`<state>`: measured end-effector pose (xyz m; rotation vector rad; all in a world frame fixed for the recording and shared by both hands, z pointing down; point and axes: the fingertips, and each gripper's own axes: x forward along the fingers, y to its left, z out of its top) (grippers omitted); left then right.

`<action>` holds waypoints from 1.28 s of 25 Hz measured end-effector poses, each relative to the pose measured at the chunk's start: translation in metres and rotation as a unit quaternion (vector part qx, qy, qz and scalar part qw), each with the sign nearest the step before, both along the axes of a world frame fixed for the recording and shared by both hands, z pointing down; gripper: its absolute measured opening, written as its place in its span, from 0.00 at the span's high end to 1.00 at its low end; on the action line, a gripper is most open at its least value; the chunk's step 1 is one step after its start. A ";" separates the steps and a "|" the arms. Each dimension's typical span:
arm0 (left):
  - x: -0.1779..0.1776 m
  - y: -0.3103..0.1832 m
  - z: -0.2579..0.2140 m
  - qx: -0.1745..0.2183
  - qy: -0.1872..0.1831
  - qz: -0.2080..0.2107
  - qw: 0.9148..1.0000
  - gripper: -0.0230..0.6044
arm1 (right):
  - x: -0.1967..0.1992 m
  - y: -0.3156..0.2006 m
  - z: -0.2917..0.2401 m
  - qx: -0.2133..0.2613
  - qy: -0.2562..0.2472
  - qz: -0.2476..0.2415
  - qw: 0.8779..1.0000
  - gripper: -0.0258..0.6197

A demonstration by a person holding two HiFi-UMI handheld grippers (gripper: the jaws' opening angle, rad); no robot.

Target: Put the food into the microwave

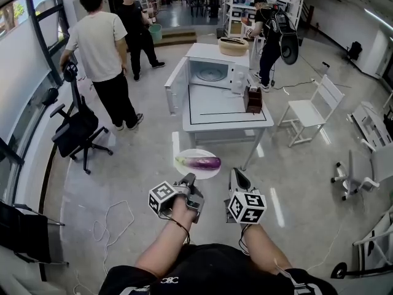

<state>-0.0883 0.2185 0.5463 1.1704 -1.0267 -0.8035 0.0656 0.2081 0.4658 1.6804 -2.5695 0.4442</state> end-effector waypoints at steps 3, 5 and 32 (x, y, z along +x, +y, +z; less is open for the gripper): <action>-0.014 -0.004 0.004 0.001 -0.004 0.004 1.000 0.93 | -0.015 -0.001 0.000 0.001 0.006 0.002 1.000 0.95; -0.022 -0.007 0.003 0.001 -0.004 0.010 1.000 0.93 | -0.025 -0.002 0.001 0.000 0.009 0.005 1.000 0.95; -0.066 -0.061 0.018 -0.007 -0.004 0.071 0.997 0.93 | -0.075 -0.042 0.022 -0.007 0.008 0.053 0.999 0.95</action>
